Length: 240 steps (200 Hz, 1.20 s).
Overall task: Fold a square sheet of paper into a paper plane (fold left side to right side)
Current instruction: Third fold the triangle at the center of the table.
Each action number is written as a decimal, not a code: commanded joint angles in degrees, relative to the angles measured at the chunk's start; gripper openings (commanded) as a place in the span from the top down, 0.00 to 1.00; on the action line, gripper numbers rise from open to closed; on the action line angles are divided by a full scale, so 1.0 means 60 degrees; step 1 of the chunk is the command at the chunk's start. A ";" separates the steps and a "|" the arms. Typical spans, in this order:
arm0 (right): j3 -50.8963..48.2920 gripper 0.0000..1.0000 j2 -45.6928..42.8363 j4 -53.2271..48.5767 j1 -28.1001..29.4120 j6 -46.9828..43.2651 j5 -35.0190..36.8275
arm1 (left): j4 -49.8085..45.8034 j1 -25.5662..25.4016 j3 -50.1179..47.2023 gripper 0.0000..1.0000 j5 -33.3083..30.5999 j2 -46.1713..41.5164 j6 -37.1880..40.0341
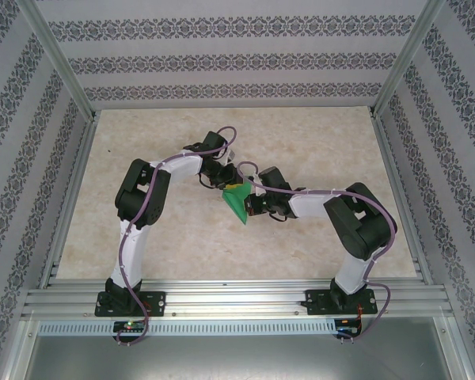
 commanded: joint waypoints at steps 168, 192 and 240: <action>0.0314 1.00 0.0828 -0.0663 0.0036 -0.0043 0.0054 | -0.2414 0.0263 0.1585 0.55 -0.0539 -0.0434 0.0909; 0.0329 1.00 0.0823 -0.0655 0.0049 -0.0057 0.0021 | -0.2058 0.0269 0.0907 0.59 -0.0418 -0.0952 0.0790; 0.0329 1.00 0.0887 -0.0628 0.0048 -0.0054 -0.0001 | -0.0726 0.0237 -0.1128 0.72 0.0375 -0.2050 0.0214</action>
